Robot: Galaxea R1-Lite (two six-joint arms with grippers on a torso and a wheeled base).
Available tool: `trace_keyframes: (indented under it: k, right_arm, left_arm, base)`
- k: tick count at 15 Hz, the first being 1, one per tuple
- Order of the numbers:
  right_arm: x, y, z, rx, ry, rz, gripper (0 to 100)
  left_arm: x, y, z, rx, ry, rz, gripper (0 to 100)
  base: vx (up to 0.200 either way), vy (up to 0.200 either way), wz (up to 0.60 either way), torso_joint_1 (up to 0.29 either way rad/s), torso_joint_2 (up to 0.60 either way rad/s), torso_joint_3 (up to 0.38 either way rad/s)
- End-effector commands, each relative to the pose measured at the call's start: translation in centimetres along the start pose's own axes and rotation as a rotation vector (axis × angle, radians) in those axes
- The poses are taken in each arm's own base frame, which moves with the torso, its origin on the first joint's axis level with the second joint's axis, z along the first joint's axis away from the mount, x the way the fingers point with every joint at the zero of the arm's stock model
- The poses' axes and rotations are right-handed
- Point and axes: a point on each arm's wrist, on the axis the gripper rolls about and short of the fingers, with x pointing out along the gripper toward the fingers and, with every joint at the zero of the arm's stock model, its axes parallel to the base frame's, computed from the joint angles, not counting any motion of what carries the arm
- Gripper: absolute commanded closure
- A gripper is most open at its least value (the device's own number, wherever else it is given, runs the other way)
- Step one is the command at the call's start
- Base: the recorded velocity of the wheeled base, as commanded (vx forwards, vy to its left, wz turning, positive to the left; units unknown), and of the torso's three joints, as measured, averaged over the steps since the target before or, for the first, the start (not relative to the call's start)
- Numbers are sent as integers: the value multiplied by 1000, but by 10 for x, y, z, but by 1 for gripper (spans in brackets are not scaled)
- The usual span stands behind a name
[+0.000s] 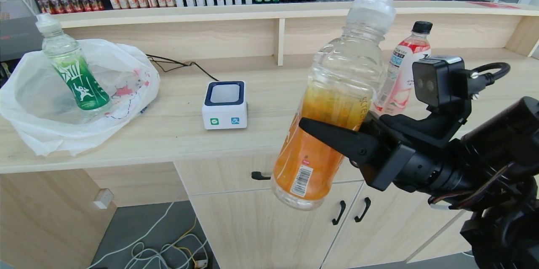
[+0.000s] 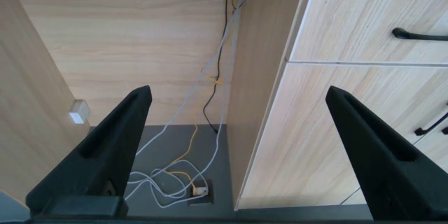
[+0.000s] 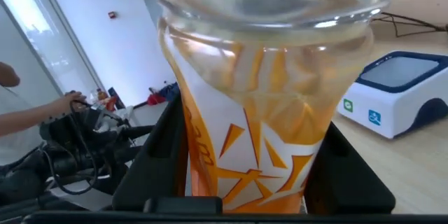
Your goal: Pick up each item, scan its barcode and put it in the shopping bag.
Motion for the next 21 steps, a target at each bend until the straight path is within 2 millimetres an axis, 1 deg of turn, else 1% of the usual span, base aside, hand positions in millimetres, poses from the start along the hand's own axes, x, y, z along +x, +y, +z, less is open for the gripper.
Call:
trace_keyframes:
  k: [1, 3, 6, 8, 10, 17, 19, 21]
  right_arm:
    - [9, 8, 3, 29, -17, 42, 100]
    - [17, 12, 7, 43, -40, 65, 100]
    - [18, 12, 8, 52, -69, 18, 100]
    - [23, 19, 4, 84, -84, 0, 100]
    - [26, 23, 3, 94, -93, -1, 100]
    - [26, 24, 4, 113, -97, 0, 100]
    - [23, 28, 8, 109, -103, 8, 100]
    - [22, 28, 6, 109, -99, 2, 100]
  left_arm:
    - [0, 0, 0, 0, 0, -1, 0]
    - [0, 0, 0, 0, 0, -1, 0]
    - [0, 0, 0, 0, 0, -1, 0]
    - [0, 0, 0, 0, 0, -1, 0]
    - [0, 0, 0, 0, 0, 0, 0]
    - [0, 0, 0, 0, 0, -1, 0]
    - [0, 0, 0, 0, 0, 0, 0]
    - [0, 0, 0, 0, 0, 0, 0]
  base:
    - [0, 0, 0, 0, 0, 0]
    - [0, 0, 0, 0, 0, 0]
    - [0, 0, 0, 0, 0, 0]
    - [0, 0, 0, 0, 0, 0]
    - [0, 0, 0, 0, 0, 0]
    - [0, 0, 0, 0, 0, 0]
    - [0, 0, 0, 0, 0, 0]
    - [0, 0, 0, 0, 0, 0]
